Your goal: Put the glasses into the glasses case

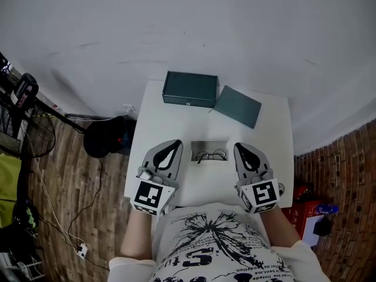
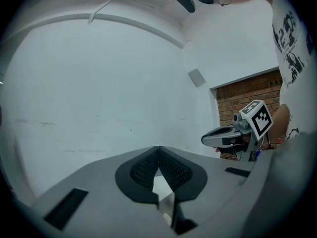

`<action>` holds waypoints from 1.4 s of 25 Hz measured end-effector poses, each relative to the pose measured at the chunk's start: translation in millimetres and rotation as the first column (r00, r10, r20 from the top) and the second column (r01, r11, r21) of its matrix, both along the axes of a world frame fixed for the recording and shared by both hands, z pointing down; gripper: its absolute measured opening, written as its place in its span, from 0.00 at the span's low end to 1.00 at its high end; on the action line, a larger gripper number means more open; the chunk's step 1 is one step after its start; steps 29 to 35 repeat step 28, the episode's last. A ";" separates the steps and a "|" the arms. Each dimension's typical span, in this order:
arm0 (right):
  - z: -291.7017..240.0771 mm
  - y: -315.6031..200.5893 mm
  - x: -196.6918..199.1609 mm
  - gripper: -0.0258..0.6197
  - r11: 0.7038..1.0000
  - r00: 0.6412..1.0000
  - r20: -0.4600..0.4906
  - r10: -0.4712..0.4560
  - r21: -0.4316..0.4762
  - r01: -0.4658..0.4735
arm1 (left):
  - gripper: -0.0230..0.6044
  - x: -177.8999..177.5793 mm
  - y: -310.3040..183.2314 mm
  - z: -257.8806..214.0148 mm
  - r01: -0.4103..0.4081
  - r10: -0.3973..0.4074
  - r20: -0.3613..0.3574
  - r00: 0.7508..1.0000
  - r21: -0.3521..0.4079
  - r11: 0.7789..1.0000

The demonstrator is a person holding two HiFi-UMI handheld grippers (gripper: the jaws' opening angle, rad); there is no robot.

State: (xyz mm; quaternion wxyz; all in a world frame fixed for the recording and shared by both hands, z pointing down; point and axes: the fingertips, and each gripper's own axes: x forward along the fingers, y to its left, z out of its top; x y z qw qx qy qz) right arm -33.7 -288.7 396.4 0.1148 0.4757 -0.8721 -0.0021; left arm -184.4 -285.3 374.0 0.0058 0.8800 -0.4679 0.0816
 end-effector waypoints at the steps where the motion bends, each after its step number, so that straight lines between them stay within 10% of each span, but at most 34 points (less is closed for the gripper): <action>1: 1.5 0.3 -0.4 0.06 1.000 1.000 0.002 0.000 -0.005 0.000 | 0.06 0.8 -0.3 1.1 -0.004 0.004 -0.003 1.000 -0.002 1.000; 35: -3.8 4.6 2.8 0.06 0.998 0.998 -0.021 0.063 0.013 -0.063 | 0.06 -0.5 1.0 -7.1 -0.031 0.031 -0.020 0.999 0.014 0.999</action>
